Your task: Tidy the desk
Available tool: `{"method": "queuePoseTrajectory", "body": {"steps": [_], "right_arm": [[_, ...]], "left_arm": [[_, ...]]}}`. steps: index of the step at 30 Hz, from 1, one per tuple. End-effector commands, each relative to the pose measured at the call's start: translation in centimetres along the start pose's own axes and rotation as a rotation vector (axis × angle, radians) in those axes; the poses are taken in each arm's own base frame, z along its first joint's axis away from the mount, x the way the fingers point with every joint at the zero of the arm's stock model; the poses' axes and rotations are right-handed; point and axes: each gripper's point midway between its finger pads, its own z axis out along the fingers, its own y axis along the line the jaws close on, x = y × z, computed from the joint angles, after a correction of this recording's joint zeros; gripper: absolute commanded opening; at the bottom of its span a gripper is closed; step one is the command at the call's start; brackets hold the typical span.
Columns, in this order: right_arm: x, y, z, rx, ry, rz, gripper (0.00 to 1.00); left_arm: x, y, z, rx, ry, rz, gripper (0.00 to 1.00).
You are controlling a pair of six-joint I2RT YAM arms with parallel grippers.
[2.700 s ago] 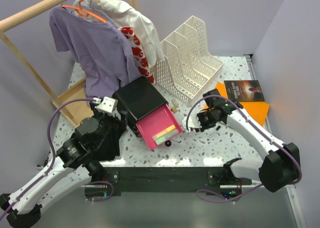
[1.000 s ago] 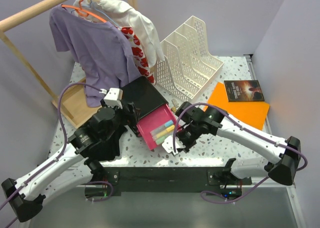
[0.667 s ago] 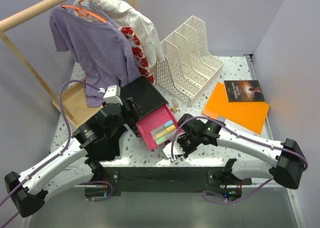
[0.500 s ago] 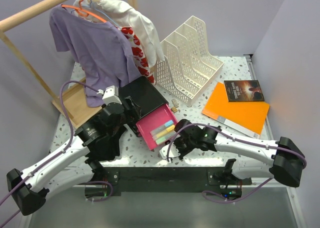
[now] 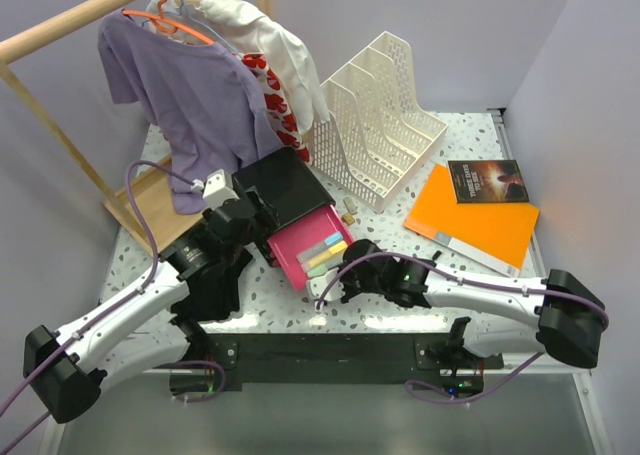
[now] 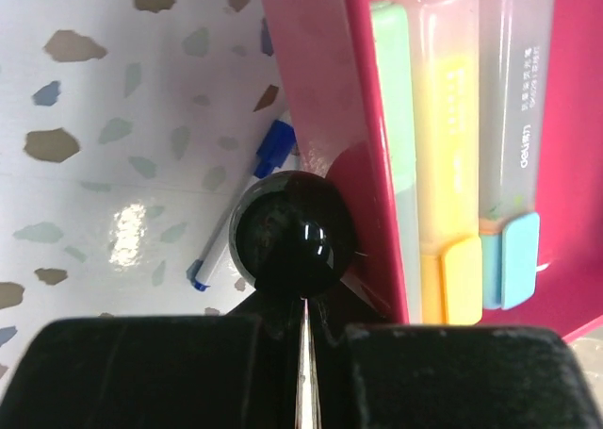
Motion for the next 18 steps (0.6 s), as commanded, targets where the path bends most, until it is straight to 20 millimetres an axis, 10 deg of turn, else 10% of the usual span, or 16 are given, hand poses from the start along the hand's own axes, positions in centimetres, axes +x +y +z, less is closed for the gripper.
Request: {"method": "queuePoseTrajectory", "body": {"steps": [1, 18], "right_arm": [[-4.7, -7.9, -1.1, 0.262, -0.121, 0.075, 0.00], [-8.1, -13.9, -0.1, 0.371, -0.166, 0.277, 0.11]], "left_arm": [[2.4, 0.9, 0.8, -0.013, 0.079, 0.028, 0.81], [4.1, 1.0, 1.0, 0.027, 0.131, 0.038, 0.73]]}}
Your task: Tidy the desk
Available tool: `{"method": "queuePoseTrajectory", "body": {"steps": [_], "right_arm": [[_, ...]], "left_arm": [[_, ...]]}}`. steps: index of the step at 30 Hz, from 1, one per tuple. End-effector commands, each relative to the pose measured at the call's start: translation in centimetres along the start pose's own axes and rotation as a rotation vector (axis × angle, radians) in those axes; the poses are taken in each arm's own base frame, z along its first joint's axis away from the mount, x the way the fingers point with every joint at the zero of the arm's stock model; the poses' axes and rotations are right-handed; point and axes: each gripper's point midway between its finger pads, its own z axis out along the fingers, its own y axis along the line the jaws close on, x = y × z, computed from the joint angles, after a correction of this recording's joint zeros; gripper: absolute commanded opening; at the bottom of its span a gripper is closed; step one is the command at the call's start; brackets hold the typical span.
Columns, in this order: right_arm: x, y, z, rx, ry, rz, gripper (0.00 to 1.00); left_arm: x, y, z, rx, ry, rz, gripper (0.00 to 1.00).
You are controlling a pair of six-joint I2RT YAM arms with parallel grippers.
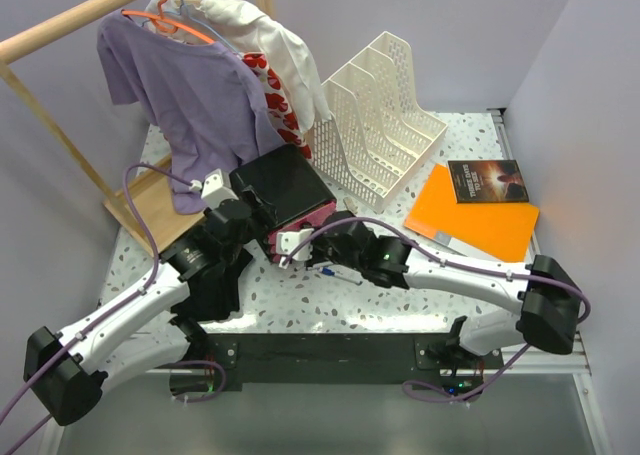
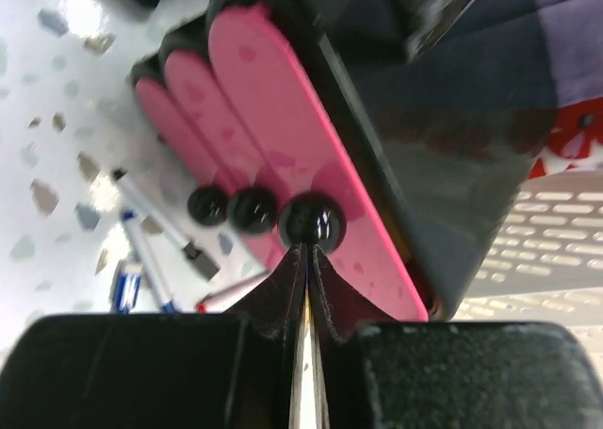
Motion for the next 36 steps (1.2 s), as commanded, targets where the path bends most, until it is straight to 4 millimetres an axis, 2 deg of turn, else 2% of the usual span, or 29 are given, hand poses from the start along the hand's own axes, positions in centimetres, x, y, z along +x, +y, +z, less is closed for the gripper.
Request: {"method": "queuePoseTrajectory", "body": {"steps": [1, 2, 7, 8, 10, 11, 13, 14, 15, 17, 18, 21, 22, 23, 25, 26, 28, 29, 30, 32, 33, 34, 36], "right_arm": [[-2.3, -3.6, 1.2, 0.141, -0.059, 0.099, 0.13], [-1.6, -3.7, 1.8, 0.144, -0.040, 0.112, 0.14], [-0.7, -5.9, 2.3, 0.137, -0.043, 0.243, 0.17], [-1.1, -6.4, 2.0, 0.129, -0.063, 0.267, 0.18], [-1.4, -5.8, 1.4, 0.052, -0.093, 0.281, 0.20], [-2.0, -6.0, 0.8, 0.029, -0.112, 0.269, 0.26], [-2.1, -4.8, -0.8, -0.074, -0.103, 0.236, 0.29], [-3.8, -4.7, -1.7, -0.134, -0.161, 0.207, 0.31], [-3.2, -3.4, -2.8, -0.212, -0.135, 0.198, 0.35], [-4.2, -2.9, -4.2, -0.285, -0.180, 0.199, 0.37], [-4.0, -2.4, -5.0, -0.314, -0.173, 0.206, 0.40], [-3.6, -1.0, -5.6, -0.366, -0.176, 0.283, 0.44], [-3.5, -0.8, -5.7, -0.367, -0.177, 0.312, 0.49], [-2.8, 0.1, -5.6, -0.383, -0.155, 0.382, 0.53], [-2.4, -0.1, -5.4, -0.363, -0.160, 0.503, 0.64], [-1.7, 0.4, -5.2, -0.371, -0.148, 0.546, 0.67], [-1.1, -0.6, -4.7, -0.328, -0.145, 0.676, 0.74], [-0.2, -0.4, -4.2, -0.321, -0.125, 0.731, 0.74], [0.2, -1.5, -3.7, -0.278, -0.138, 0.778, 0.75], [1.7, -1.6, -2.9, -0.234, -0.097, 0.916, 0.77], [1.9, -2.4, -2.6, -0.196, -0.111, 0.957, 0.78], [2.7, -1.6, -2.2, -0.187, -0.087, 1.034, 0.78], [2.8, -2.0, -1.7, -0.146, -0.117, 1.090, 0.78]], "left_arm": [[4.1, 1.1, -0.1, 0.005, 0.150, 0.063, 0.73], [4.1, 1.1, -0.1, 0.006, 0.151, 0.062, 0.73], [3.5, 0.6, -0.4, 0.023, 0.137, 0.052, 0.73], [3.3, 0.5, -0.5, 0.027, 0.132, 0.049, 0.73], [2.9, 0.3, -0.6, 0.030, 0.124, 0.049, 0.74], [2.6, 0.0, -0.7, 0.038, 0.116, 0.050, 0.74], [2.0, -0.1, -0.9, 0.038, 0.102, 0.054, 0.75], [1.6, -0.4, -1.0, 0.044, 0.091, 0.058, 0.77], [1.2, -0.6, -1.1, 0.050, 0.083, 0.059, 0.77], [0.4, -0.9, -1.4, 0.050, 0.063, 0.065, 0.80], [0.1, -1.0, -1.4, 0.049, 0.056, 0.067, 0.80], [-0.8, -1.4, -1.7, 0.046, 0.038, 0.065, 0.84], [-0.9, -1.5, -1.8, 0.047, 0.038, 0.062, 0.85], [-1.1, -1.6, -1.9, 0.052, 0.035, 0.056, 0.86], [-1.2, -1.9, -2.1, 0.064, 0.037, 0.049, 0.87], [-1.3, -2.0, -2.2, 0.071, 0.034, 0.044, 0.88], [-1.6, -2.2, -2.6, 0.085, 0.030, 0.044, 0.92], [-1.7, -2.2, -2.6, 0.088, 0.027, 0.056, 0.93], [-1.8, -2.2, -2.7, 0.092, 0.024, 0.063, 0.95], [-2.2, -2.3, -3.1, 0.109, 0.014, 0.088, 0.98], [-2.3, -2.4, -3.3, 0.116, 0.011, 0.098, 0.99], [-2.4, -2.4, -3.6, 0.129, 0.008, 0.105, 1.00], [-2.7, -2.5, -4.0, 0.154, -0.001, 0.141, 1.00]]}}
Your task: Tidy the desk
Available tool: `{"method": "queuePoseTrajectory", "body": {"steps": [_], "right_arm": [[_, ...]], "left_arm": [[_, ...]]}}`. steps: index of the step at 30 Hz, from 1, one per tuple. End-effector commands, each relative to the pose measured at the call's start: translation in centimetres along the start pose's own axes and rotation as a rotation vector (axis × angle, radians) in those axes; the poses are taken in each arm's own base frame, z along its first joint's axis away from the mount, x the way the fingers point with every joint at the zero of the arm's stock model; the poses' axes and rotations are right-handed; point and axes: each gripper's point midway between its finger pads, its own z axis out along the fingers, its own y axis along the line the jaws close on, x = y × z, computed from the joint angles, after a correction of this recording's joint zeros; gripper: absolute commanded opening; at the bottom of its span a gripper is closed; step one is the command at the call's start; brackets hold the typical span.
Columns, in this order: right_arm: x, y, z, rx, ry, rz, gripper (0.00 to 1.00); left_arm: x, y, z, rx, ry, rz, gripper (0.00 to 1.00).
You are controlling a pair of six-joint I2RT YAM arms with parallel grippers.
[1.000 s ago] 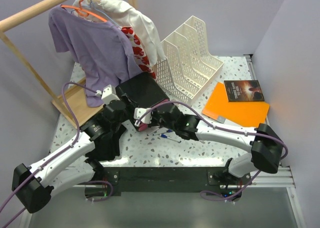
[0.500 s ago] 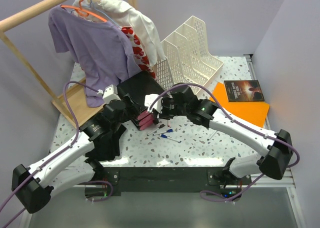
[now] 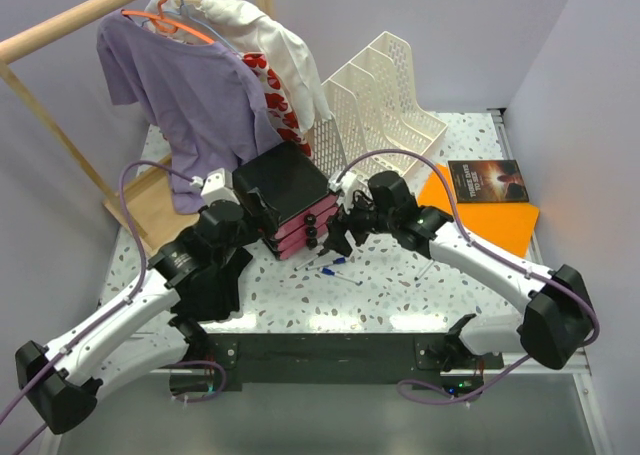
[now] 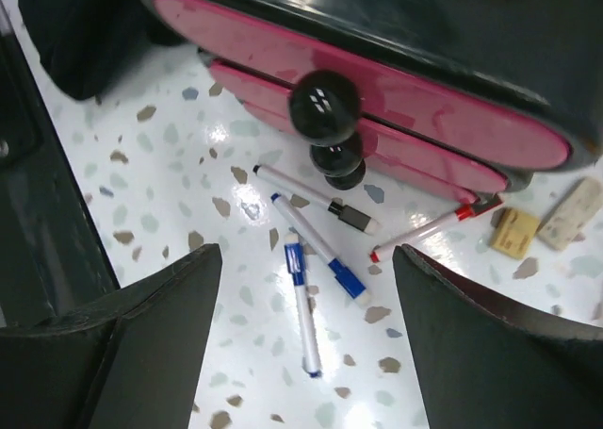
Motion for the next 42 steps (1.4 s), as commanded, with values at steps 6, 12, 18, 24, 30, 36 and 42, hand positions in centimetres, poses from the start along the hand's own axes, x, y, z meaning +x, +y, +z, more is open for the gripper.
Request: {"method": "queuePoseTrajectory", "body": {"steps": [6, 12, 18, 24, 30, 36, 42], "right_arm": [[-0.4, -0.9, 3.1, 0.039, -0.205, 0.350, 0.79], [-0.8, -0.9, 4.5, 0.002, -0.316, 0.427, 0.79], [-1.0, -2.6, 6.6, 0.045, -0.366, 0.517, 0.78], [-1.9, -3.5, 6.7, 0.094, -0.418, 0.566, 0.76], [-1.1, -4.0, 7.4, 0.121, -0.397, 0.613, 0.68], [-0.9, -3.9, 7.9, 0.107, -0.395, 0.648, 0.61], [-1.1, -4.1, 7.9, 0.115, -0.408, 0.674, 0.50]], "left_arm": [[-1.7, -2.6, -2.7, 0.229, -0.056, 0.241, 0.97], [-1.2, -2.4, -3.4, 0.270, -0.046, 0.368, 0.94], [-0.7, -2.6, -2.8, 0.284, -0.027, 0.422, 0.94], [0.8, -3.5, -1.2, 0.308, 0.030, 0.441, 0.92], [2.1, -3.4, -0.1, 0.303, 0.093, 0.532, 0.90], [3.4, -1.8, 1.2, 0.229, 0.161, 0.586, 0.78], [3.7, -0.5, 2.4, 0.135, 0.184, 0.588, 0.58]]}}
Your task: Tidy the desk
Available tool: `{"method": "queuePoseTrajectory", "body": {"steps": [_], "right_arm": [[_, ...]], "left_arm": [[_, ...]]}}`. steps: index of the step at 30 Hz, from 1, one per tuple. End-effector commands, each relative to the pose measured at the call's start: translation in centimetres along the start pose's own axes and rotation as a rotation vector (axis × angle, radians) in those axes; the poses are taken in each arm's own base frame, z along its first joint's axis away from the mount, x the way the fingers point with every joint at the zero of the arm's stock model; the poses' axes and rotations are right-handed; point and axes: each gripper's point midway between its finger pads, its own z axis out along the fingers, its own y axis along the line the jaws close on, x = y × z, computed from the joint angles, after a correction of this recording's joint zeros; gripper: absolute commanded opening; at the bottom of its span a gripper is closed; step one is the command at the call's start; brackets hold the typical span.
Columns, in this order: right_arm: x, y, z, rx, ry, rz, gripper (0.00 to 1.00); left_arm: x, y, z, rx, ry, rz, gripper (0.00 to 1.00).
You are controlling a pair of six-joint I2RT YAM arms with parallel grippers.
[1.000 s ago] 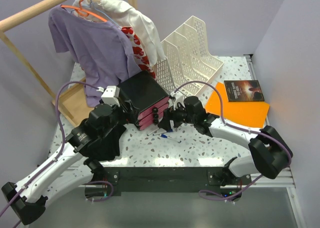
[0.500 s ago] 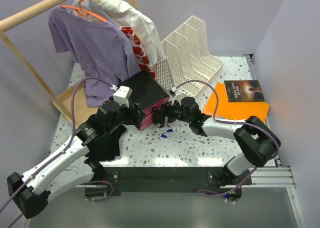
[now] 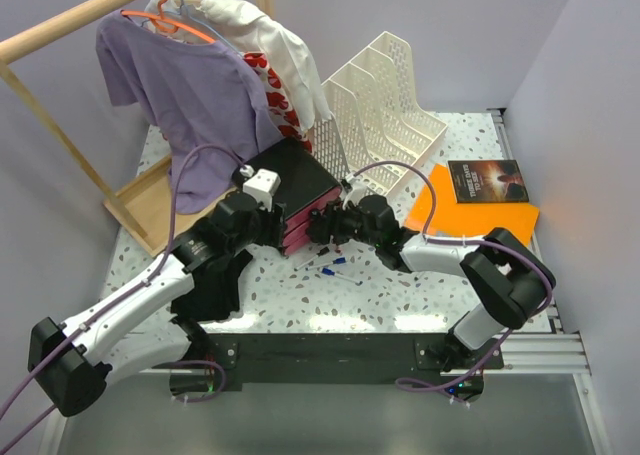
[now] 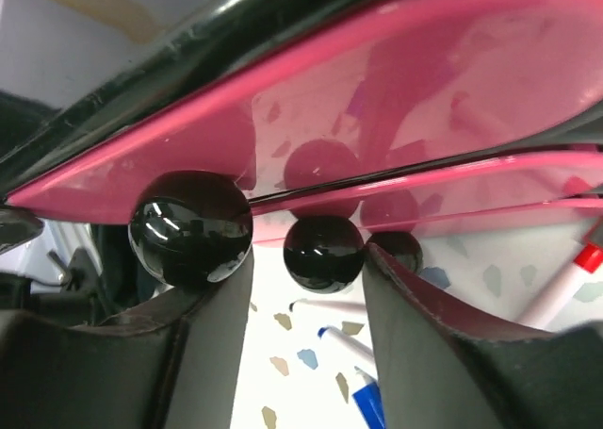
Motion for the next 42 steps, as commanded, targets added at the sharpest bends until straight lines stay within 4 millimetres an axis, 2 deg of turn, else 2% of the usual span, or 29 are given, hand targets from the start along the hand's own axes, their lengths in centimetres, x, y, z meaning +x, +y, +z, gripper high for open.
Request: {"method": "queuePoseTrajectory", "body": {"steps": [1, 4, 5, 9, 12, 13, 15, 16, 18, 20, 24, 28, 29, 31, 32, 39, 40, 42], "right_arm": [[-2.8, 1.1, 0.3, -0.023, -0.106, 0.019, 0.47], [-2.6, 1.2, 0.2, -0.032, -0.101, 0.016, 0.37], [-2.6, 1.2, 0.0, -0.033, -0.100, 0.014, 0.29], [-1.4, 1.5, -0.5, -0.056, -0.042, -0.005, 0.18], [0.3, 1.8, -1.5, -0.089, 0.032, -0.026, 0.14], [1.4, 1.6, -1.8, -0.086, 0.080, -0.025, 0.14], [3.4, 2.8, -3.1, -0.174, 0.174, -0.031, 0.13], [4.6, 2.5, -3.7, -0.176, 0.228, -0.028, 0.12], [5.8, 3.0, -5.1, -0.212, 0.272, -0.043, 0.11], [6.7, 2.4, -5.9, -0.202, 0.322, -0.070, 0.11], [7.8, 2.4, -7.1, -0.220, 0.400, -0.083, 0.17], [7.5, 3.0, -7.9, -0.233, 0.439, -0.117, 0.46], [7.2, 3.2, -7.9, -0.251, 0.432, -0.150, 0.57], [6.7, 3.7, -8.2, -0.264, 0.438, -0.180, 0.66], [6.1, 4.1, -8.3, -0.278, 0.427, -0.223, 0.69], [5.2, 4.7, -10.6, -0.343, 0.462, -0.425, 0.71], [5.9, 4.4, -11.4, -0.353, 0.509, -0.446, 0.71], [5.8, 5.0, -12.1, -0.427, 0.522, -0.542, 0.70]], "left_arm": [[1.3, 0.6, 0.8, -0.049, 0.067, 0.010, 0.56], [1.4, 1.1, 0.9, -0.077, 0.069, 0.001, 0.54], [1.6, 1.2, 0.9, -0.083, 0.073, 0.000, 0.53], [1.7, 2.2, 0.7, -0.139, 0.072, -0.010, 0.52], [1.8, 2.7, 0.4, -0.168, 0.071, -0.021, 0.51], [1.8, 2.8, 0.4, -0.174, 0.068, -0.021, 0.51], [1.7, 3.0, 0.2, -0.184, 0.063, -0.024, 0.52], [1.8, 3.0, 0.2, -0.185, 0.063, -0.026, 0.52], [1.8, 3.0, 0.2, -0.186, 0.059, -0.029, 0.52], [1.8, 3.0, 0.2, -0.185, 0.055, -0.031, 0.52], [1.8, 2.9, 0.2, -0.180, 0.053, -0.032, 0.52], [1.4, 2.9, 0.1, -0.177, 0.039, -0.037, 0.53], [1.2, 2.9, 0.0, -0.173, 0.029, -0.040, 0.56], [0.7, 2.6, -0.2, -0.159, 0.010, -0.050, 0.59], [0.3, 2.5, -0.5, -0.150, -0.006, -0.057, 0.65], [-2.1, 1.7, -2.5, -0.086, -0.102, -0.092, 0.83], [-2.3, 1.7, -2.8, -0.084, -0.111, -0.094, 0.85], [-3.0, 1.5, -3.5, -0.066, -0.141, -0.096, 0.90]]}}
